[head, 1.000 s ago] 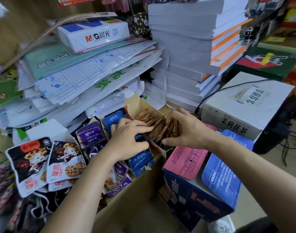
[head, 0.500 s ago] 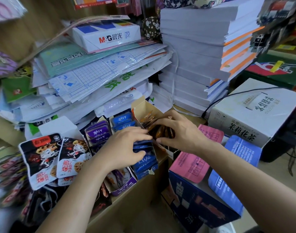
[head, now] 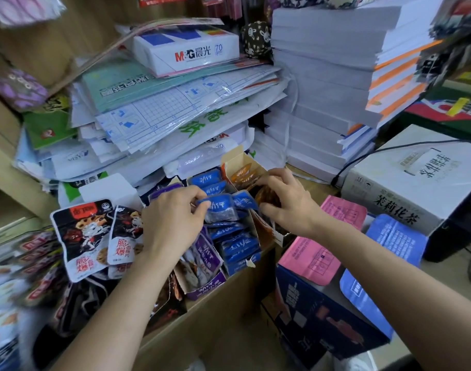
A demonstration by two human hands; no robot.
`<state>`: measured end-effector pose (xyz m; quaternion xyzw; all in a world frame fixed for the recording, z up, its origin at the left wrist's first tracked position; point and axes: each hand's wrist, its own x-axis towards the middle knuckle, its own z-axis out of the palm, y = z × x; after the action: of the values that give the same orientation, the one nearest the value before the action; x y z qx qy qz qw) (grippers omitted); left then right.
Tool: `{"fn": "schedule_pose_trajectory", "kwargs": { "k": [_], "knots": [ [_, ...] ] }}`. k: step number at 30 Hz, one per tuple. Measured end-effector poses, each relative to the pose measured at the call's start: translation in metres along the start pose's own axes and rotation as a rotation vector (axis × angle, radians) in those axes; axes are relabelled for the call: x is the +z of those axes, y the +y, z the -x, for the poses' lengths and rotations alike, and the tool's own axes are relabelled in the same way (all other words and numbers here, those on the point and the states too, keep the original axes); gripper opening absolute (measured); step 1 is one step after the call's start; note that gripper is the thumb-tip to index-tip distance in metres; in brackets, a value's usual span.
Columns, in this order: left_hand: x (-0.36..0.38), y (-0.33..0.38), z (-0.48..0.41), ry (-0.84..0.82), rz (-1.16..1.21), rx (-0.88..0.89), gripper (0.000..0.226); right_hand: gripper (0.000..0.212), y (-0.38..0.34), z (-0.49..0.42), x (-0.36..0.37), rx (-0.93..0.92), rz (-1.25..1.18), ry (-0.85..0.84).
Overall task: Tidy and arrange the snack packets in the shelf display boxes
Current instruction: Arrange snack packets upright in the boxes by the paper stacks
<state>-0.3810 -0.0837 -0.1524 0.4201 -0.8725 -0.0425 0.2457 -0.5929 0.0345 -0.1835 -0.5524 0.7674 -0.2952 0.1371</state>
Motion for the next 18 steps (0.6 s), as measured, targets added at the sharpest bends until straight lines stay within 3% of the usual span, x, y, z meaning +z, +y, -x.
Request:
{"fn": "schedule_pose_trajectory", "kwargs": {
  "k": [3,7,11,13,15,18],
  "knots": [
    [-0.002,-0.002,0.0,-0.033,0.039,0.066,0.009,0.068,-0.005,0.01,-0.005,-0.084,0.111,0.012],
    [-0.008,0.007,0.006,-0.203,0.05,0.3,0.044,0.067,-0.005,0.021,-0.003,-0.212,0.269,0.057],
    [0.002,0.019,0.019,-0.354,-0.168,0.353,0.092,0.036,-0.008,0.037,-0.003,-0.298,0.23,0.28],
    [0.007,0.023,0.02,-0.317,-0.194,0.341,0.085,0.016,-0.008,0.046,-0.001,-0.41,0.24,0.319],
    [0.009,0.024,0.017,-0.241,-0.146,0.316,0.06,0.012,-0.004,0.054,0.004,-0.504,0.232,0.185],
    [0.012,0.02,0.015,-0.153,-0.106,0.265,0.034,0.043,0.001,0.065,0.012,-0.492,0.345,-0.029]
  ]
}}
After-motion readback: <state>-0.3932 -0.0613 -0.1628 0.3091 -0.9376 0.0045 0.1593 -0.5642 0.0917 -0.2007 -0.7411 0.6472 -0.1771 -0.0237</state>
